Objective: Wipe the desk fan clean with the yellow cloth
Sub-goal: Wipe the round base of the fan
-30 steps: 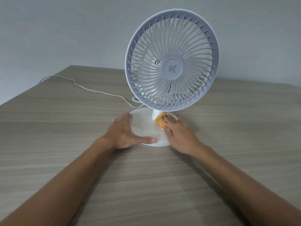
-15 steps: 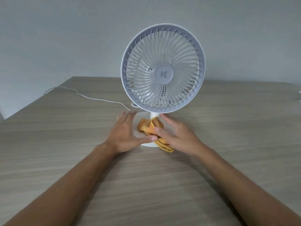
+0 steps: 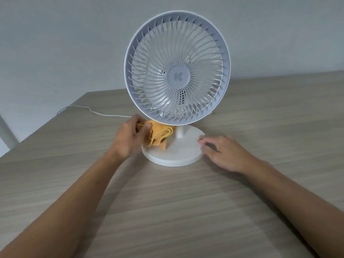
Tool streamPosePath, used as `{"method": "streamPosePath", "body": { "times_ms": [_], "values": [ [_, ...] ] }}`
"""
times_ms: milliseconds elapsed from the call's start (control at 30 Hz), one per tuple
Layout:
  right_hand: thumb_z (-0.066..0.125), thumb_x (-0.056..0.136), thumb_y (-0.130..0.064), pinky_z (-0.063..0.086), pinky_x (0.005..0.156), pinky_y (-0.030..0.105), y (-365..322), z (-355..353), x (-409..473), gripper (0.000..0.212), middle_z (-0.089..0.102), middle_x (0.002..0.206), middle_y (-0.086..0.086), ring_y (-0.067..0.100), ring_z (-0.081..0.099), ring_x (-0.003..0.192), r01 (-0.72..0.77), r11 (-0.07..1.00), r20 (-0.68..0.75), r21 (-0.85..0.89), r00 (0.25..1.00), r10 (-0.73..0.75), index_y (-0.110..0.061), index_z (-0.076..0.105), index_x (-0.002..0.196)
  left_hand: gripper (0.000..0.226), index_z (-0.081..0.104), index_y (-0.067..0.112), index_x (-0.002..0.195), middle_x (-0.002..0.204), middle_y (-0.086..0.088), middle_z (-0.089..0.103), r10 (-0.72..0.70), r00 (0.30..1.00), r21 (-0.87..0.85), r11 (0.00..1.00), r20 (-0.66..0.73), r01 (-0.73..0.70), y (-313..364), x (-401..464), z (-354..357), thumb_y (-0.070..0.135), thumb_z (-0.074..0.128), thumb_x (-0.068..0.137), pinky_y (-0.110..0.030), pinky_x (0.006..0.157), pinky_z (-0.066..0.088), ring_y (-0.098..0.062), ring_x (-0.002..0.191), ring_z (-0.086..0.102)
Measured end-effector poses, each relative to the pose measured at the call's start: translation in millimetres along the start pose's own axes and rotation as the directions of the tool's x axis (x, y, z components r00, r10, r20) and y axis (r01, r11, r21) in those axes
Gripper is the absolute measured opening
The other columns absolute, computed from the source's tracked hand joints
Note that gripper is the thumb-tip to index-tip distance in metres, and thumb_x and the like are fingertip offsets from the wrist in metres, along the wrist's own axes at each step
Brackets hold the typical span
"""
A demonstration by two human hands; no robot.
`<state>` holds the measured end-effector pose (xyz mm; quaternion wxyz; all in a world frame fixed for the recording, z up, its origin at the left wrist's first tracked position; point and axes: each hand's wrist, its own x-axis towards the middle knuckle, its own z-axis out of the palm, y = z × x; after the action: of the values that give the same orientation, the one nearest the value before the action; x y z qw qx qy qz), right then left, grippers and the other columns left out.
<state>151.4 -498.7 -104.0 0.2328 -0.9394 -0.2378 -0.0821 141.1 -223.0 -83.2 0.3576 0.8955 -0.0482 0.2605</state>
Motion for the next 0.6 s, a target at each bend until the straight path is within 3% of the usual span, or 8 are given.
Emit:
{"method": "streamPosePath", "body": {
  "times_ms": [67,167,267,367,467,600],
  "values": [
    [0.051,0.095,-0.031,0.024,0.083,0.007,0.1,2.3,0.2,0.032,0.063,0.132,-0.009,0.016,0.058,0.118,-0.001,1.000,-0.008,-0.007,1.000,0.001,-0.020,0.065,0.122,0.019,0.059,0.008,0.097,0.082,-0.005,0.063,-0.078,0.986,0.014,0.997,-0.148,0.081,-8.0,7.6,-5.4,0.025,0.061,0.093,-0.030,0.060,0.039,-0.024,0.074,0.057],
    [0.054,0.090,-0.046,0.033,0.092,0.018,0.3,5.6,0.7,0.037,0.067,0.125,-0.011,0.017,0.060,0.116,-0.007,1.000,-0.021,-0.017,1.000,0.007,-0.022,0.065,0.117,0.020,0.059,0.008,0.097,0.081,-0.002,0.062,-0.169,0.952,-0.019,0.985,-0.254,0.170,-9.8,19.5,2.6,0.026,0.063,0.090,-0.026,0.063,0.036,-0.022,0.075,0.057],
    [0.057,0.080,-0.068,0.033,0.104,0.025,-2.8,4.3,-1.3,0.064,0.060,0.135,-0.013,0.017,0.051,0.128,-0.030,0.997,-0.011,-0.073,1.000,0.029,-0.025,0.059,0.128,0.028,0.057,0.010,0.112,0.089,-0.006,0.069,-0.173,0.984,0.021,0.985,-0.049,0.174,-7.2,27.4,27.4,0.031,0.056,0.093,-0.033,0.070,0.046,-0.028,0.083,0.064],
    [0.056,0.066,-0.081,0.036,0.109,0.031,-1.4,3.2,-0.5,0.085,0.058,0.137,-0.012,0.018,0.048,0.131,-0.032,0.994,0.018,-0.106,0.999,0.034,-0.027,0.056,0.131,0.040,0.045,0.012,0.132,0.123,-0.018,0.063,-0.188,0.959,0.187,0.971,0.213,0.149,-1.3,26.4,45.0,0.036,0.040,0.100,-0.037,0.090,0.040,-0.038,0.113,0.057],
    [0.049,0.060,-0.088,0.043,0.102,0.032,2.6,3.1,3.8,0.090,0.066,0.126,-0.009,0.019,0.058,0.119,-0.018,0.986,0.001,-0.164,1.000,0.018,-0.027,0.060,0.124,0.041,0.045,0.022,0.139,0.144,-0.009,0.051,-0.173,0.930,0.207,0.972,0.326,0.109,5.3,20.9,41.5,0.035,0.033,0.103,-0.031,0.099,0.032,-0.030,0.131,0.046],
    [0.027,0.055,-0.100,0.050,0.095,0.037,3.8,5.1,5.0,0.103,0.072,0.114,-0.006,0.019,0.064,0.106,0.027,0.977,-0.015,-0.213,0.999,-0.031,-0.028,0.060,0.122,0.046,0.039,0.030,0.147,0.153,0.003,0.041,-0.153,0.912,0.187,0.979,0.381,0.086,5.0,12.8,30.6,0.039,0.035,0.102,-0.029,0.111,0.026,-0.022,0.140,0.038]
  ]
}}
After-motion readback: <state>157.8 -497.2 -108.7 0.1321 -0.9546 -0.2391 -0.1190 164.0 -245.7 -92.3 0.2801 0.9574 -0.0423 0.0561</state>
